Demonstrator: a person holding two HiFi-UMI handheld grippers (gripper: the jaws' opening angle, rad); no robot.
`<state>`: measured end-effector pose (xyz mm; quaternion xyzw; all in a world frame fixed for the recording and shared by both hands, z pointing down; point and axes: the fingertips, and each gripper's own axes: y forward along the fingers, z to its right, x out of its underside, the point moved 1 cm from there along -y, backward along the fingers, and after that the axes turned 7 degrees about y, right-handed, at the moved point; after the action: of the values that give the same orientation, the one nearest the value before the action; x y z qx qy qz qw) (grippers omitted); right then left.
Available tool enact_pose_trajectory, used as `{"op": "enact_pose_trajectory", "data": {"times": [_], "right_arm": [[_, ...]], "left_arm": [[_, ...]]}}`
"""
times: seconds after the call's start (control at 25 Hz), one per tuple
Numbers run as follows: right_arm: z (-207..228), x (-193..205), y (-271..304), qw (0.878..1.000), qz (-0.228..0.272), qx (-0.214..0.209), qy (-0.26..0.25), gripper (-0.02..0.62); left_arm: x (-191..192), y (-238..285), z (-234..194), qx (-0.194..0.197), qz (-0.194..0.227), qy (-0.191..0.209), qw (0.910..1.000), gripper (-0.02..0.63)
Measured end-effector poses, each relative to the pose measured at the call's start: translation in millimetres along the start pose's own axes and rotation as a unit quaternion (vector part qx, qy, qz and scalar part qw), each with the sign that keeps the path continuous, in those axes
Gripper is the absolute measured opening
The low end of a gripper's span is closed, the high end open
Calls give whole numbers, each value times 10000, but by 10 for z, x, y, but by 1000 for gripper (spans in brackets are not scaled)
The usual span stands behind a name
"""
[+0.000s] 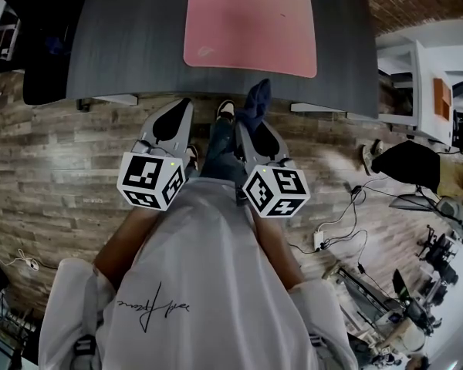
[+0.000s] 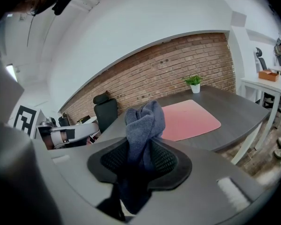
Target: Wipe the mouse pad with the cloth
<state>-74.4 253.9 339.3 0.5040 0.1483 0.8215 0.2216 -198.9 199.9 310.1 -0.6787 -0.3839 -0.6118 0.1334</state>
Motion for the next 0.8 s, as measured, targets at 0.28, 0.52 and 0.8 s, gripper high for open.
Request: {"op": "enact_pose_trajectory", "data": {"times": [0.28, 0.52, 0.8], "right_arm": [[269, -265, 313, 9998, -90, -78, 130, 135], [506, -430, 689, 9989, -353, -223, 197, 135], [713, -783, 1151, 9966, -602, -505, 238, 135]], "left_arm": [[-97, 429, -51, 40, -57, -78, 9999, 3], [-124, 911, -101, 91, -250, -166, 9995, 6], [-304, 1417, -237, -95, -323, -273, 9991, 8]]}}
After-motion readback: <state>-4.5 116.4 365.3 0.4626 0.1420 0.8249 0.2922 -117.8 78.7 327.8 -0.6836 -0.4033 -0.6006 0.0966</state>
